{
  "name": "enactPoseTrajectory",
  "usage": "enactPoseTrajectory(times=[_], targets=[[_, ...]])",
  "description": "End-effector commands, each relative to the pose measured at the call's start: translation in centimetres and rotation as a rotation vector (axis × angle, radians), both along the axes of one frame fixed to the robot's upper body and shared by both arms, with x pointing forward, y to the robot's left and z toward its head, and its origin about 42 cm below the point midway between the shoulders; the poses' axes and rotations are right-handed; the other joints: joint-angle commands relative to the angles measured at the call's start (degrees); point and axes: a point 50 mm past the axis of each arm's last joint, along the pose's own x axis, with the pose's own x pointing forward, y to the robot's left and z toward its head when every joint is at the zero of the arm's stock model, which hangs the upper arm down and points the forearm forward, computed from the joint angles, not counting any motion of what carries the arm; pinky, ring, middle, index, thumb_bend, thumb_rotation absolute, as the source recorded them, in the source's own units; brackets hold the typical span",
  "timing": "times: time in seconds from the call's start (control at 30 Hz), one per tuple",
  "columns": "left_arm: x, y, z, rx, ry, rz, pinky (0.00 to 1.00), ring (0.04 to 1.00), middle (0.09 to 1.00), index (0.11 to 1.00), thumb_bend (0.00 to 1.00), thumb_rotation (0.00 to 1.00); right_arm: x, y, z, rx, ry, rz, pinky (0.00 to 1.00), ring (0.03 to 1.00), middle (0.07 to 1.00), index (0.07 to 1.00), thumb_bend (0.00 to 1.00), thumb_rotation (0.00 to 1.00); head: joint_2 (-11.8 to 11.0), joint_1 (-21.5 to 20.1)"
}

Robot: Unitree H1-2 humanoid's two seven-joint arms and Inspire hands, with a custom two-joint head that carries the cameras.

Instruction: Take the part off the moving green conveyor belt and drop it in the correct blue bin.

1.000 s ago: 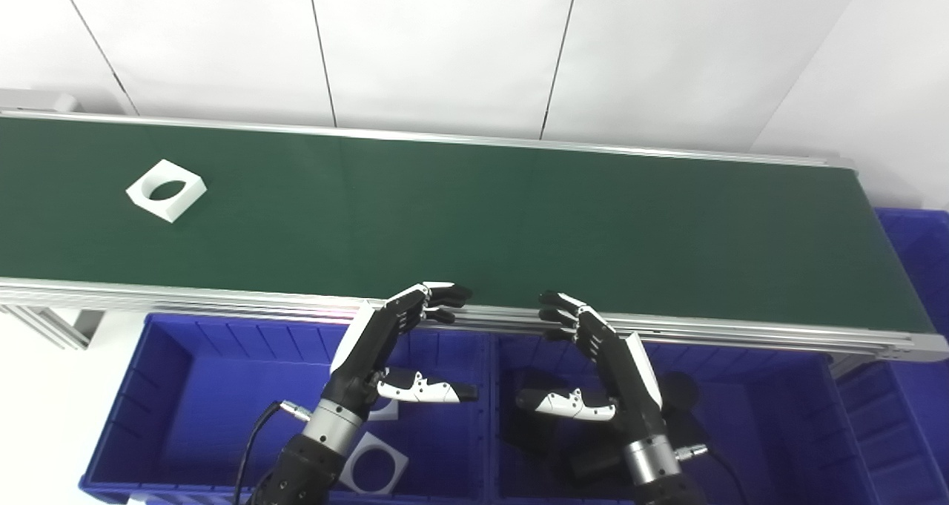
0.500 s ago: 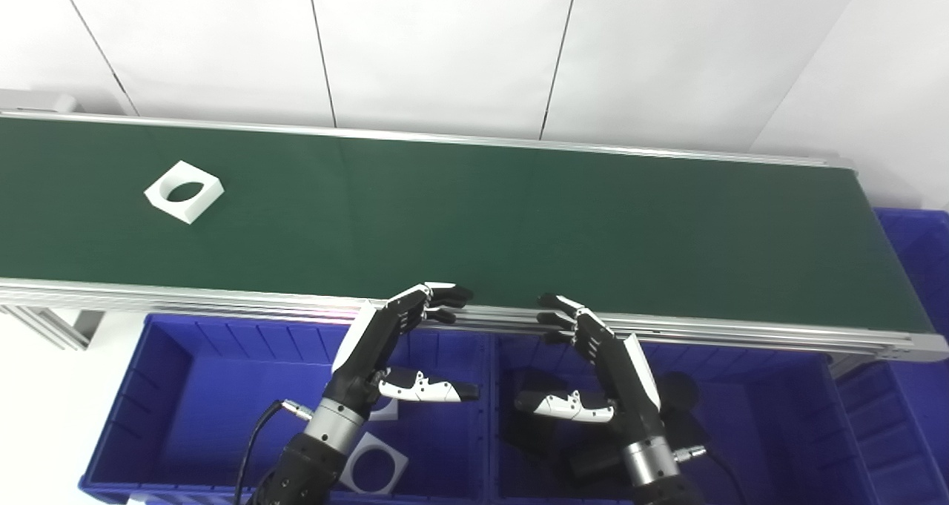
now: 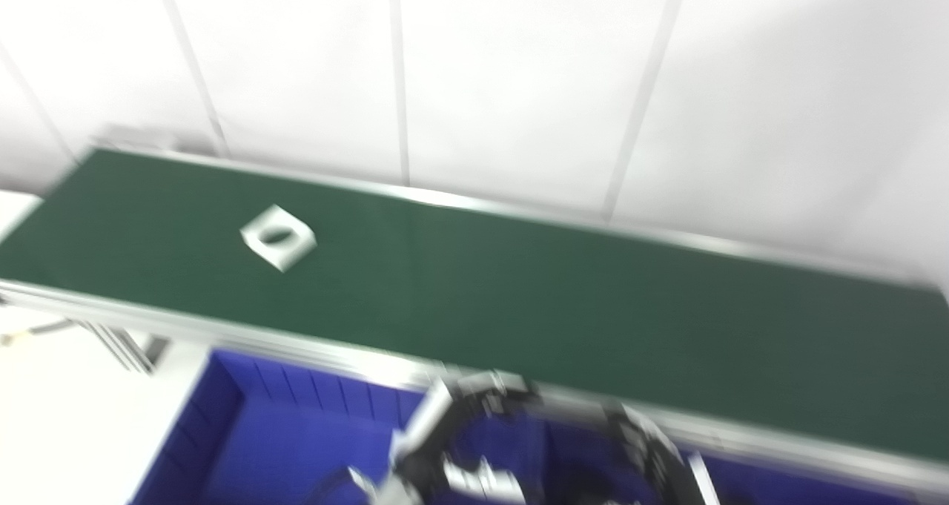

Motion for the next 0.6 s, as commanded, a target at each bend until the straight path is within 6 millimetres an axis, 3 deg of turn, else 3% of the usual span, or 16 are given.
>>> enactPoseTrajectory(times=[0.0, 0.2, 0.4, 0.57], targets=[[1.27, -1.07, 1.24, -0.05, -0.062, 0.009, 0.66, 0.728, 0.74, 0.683, 0.86, 0.2, 0.69, -0.67, 0.36, 0.011, -0.041, 0.004, 0.69, 0.804, 0.875, 0.787, 0.92, 0.29, -1.5, 2.15], [1.55, -1.86, 0.77, -0.046, -0.047, 0.006, 0.64, 0.715, 0.733, 0.675, 0.88, 0.15, 1.0, -1.34, -0.11, 0.009, -0.021, 0.0, 0.67, 0.804, 0.874, 0.779, 0.91, 0.27, -2.63, 4.51], [1.61, -2.0, 0.72, -0.028, -0.06, 0.01, 0.62, 0.707, 0.73, 0.674, 0.92, 0.27, 1.05, -1.28, -0.15, 0.026, -0.017, 0.004, 0.67, 0.805, 0.878, 0.779, 0.91, 0.25, -2.5, 4.07], [1.66, -1.99, 0.78, -0.039, -0.058, 0.018, 0.62, 0.706, 0.728, 0.671, 0.92, 0.21, 1.14, -1.14, 0.01, 0.024, -0.023, 0.008, 0.68, 0.811, 0.878, 0.78, 0.9, 0.24, -2.19, 4.04]])
